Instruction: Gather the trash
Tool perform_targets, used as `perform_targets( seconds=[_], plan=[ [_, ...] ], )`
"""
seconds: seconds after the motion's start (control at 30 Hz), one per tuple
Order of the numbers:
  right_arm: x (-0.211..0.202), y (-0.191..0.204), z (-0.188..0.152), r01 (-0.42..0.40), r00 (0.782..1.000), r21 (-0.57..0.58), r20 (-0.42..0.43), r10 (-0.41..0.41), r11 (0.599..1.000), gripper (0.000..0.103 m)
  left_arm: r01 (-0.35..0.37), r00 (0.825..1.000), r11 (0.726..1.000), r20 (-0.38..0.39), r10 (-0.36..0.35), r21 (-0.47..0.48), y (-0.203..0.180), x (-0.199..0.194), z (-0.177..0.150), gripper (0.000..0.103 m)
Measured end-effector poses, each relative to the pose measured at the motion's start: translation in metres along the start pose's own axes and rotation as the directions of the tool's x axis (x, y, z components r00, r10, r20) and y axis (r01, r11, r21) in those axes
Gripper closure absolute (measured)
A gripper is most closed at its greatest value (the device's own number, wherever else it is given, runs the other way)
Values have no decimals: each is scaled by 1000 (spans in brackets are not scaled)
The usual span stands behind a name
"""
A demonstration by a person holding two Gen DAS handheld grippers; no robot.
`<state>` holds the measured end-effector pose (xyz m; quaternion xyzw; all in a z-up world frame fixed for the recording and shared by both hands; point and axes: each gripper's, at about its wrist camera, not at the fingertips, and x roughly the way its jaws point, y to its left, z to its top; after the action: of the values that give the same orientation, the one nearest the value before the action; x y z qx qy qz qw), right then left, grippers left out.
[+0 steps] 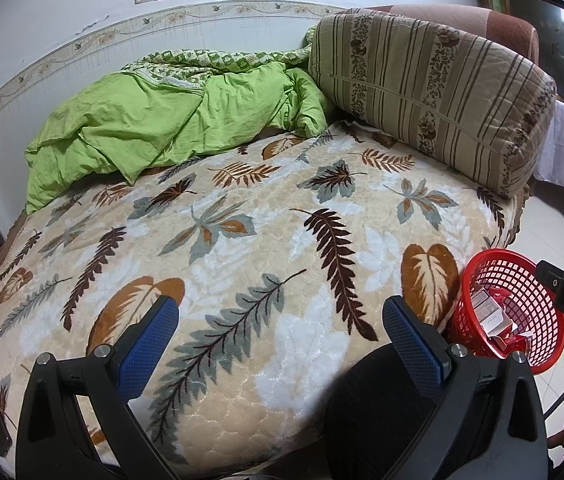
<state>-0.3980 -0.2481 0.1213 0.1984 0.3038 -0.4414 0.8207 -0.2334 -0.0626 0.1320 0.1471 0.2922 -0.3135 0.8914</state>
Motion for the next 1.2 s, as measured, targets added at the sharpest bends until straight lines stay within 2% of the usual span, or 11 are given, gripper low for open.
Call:
perform_targets(
  seconds=[0.13, 0.23, 0.47, 0.77, 0.9, 1.03, 1.13, 1.2],
  plan=[
    [2, 4, 2, -5, 1000, -11, 5, 5, 1000, 13, 0, 1000, 1000, -4, 0, -7, 1, 0, 0, 1],
    [2, 11, 9, -24, 999, -43, 25, 25, 999, 13, 0, 1000, 999, -19, -1, -48, 8, 3, 1, 1],
    [-5, 41, 15, -69, 995, -129, 69, 79, 989, 13, -40, 999, 993, -17, 39, -110, 28, 6, 1, 1],
    [-3, 72, 19, -119, 988, -212, 73, 137, 970, 13, -31, 999, 991, -43, 26, -128, 37, 16, -2, 1],
    [1, 95, 27, -176, 980, -251, 47, 194, 952, 13, -59, 997, 983, -62, 49, -174, 59, 26, -4, 1],
    [11, 137, 32, -231, 969, -325, 5, 246, 917, 13, -170, 983, 954, -105, 149, -245, 98, 43, -10, 1],
    [37, 181, 33, -298, 954, -410, -109, 278, 862, 13, -270, 957, 913, -191, 219, -305, 132, 65, -18, 1],
    [61, 212, 28, -351, 936, -453, -192, 295, 820, 13, -305, 940, 889, -256, 224, -342, 151, 82, -25, 1]
  ],
)
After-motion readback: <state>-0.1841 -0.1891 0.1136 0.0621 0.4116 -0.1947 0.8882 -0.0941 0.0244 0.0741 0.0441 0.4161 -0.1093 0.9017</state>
